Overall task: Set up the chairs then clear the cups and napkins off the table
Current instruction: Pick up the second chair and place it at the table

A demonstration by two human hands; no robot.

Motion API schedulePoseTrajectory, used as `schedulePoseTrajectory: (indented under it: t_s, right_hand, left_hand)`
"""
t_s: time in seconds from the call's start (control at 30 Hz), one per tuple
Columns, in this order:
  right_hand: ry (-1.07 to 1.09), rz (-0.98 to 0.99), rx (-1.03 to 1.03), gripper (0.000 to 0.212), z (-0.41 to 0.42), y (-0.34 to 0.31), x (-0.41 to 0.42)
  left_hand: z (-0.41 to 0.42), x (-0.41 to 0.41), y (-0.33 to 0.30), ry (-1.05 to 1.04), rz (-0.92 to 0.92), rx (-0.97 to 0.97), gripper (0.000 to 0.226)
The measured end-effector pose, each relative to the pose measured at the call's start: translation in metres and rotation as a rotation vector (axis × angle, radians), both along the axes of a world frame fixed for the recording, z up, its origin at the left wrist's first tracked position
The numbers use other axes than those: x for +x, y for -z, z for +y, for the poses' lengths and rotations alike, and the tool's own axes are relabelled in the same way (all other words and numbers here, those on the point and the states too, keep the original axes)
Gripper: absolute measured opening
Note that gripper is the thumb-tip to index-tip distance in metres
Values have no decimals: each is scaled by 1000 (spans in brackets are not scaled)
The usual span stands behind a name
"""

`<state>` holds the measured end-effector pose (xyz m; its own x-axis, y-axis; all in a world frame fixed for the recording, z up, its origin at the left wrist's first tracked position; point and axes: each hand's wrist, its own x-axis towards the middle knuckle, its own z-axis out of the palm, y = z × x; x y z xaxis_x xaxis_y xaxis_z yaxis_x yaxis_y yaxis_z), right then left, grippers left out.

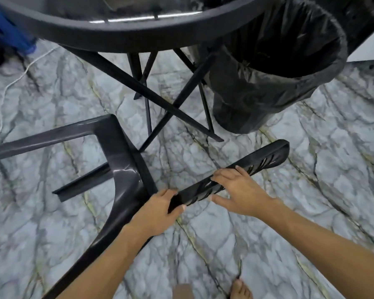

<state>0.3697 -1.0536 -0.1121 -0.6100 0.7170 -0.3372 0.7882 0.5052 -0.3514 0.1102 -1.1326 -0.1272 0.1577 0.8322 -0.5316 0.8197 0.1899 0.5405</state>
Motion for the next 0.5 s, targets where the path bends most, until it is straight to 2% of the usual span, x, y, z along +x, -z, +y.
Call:
schedulePoseTrajectory:
  t_s: [0.27, 0.5]
  right_hand:
    - [29, 120, 0, 80, 23, 19, 14]
    - [21, 104, 46, 82, 26, 31, 11]
  left_hand:
    - [0, -12, 21, -62, -32, 5, 62]
    - [-21, -6, 27, -164, -86, 58, 65]
